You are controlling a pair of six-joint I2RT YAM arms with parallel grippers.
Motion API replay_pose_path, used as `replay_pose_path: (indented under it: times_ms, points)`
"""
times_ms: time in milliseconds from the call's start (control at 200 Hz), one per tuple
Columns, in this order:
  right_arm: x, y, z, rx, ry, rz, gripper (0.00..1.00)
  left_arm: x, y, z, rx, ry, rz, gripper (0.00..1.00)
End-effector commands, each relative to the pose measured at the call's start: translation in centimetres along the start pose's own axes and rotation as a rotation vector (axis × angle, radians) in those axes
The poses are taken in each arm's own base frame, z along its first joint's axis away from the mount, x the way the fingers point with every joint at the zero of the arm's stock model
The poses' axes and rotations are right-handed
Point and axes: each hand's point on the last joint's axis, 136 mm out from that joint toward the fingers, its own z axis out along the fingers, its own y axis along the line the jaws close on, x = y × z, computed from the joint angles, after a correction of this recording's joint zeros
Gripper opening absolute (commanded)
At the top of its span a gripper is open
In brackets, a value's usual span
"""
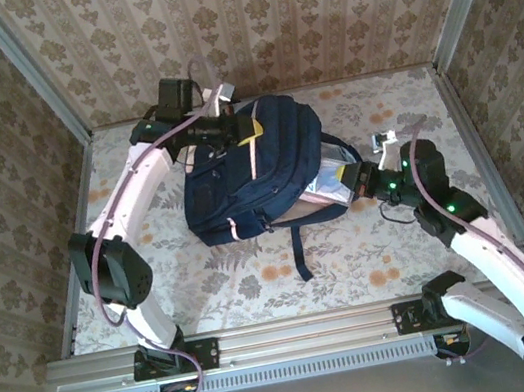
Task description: Pack books, pencil case, and school supplies into a backpack
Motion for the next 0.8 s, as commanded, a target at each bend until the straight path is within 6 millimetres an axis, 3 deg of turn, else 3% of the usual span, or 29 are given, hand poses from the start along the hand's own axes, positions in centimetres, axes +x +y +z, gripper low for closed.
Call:
replay_pose_path:
  times_ms: [0, 215, 260, 435, 585, 665, 725, 795]
  points:
    - [-1.9, 2.7, 2.0, -0.138, 0.004, 0.016, 0.00, 0.4, -8.1, -3.7, 0.188, -0.035, 0.210, 0.00]
    - [-2.1, 1.4, 8.9, -0.125, 0.099, 0.082, 0.02, 0.1, -8.3, -4.4, 0.212, -0.054, 0.207, 0.00]
    - [-1.5, 0.5, 10.9, -0.087, 0.124, 0.091, 0.02, -0.1, -8.3, -4.5, 0.215, -0.062, 0.205, 0.00]
    - [1.1, 1.4, 16.6, 0.046, 0.186, 0.020, 0.07, -0.5, -8.7, -4.7, 0.236, -0.071, 0.198, 0.00]
    - [2.8, 0.4, 21.4, 0.112, 0.191, 0.020, 0.30, -0.9, -8.7, -4.8, 0.238, -0.084, 0.193, 0.00]
    - [3.3, 0.0, 23.4, 0.058, 0.197, 0.076, 0.51, -1.2, -8.3, -5.0, 0.229, -0.095, 0.184, 0.00]
    - [3.5, 1.1, 24.2, -0.011, 0.225, 0.080, 0.59, -1.5, -7.8, -5.3, 0.216, -0.109, 0.173, 0.00]
    - [3.2, 2.7, 23.7, -0.084, 0.226, 0.053, 0.65, -1.8, -7.1, -5.7, 0.204, -0.124, 0.156, 0.00]
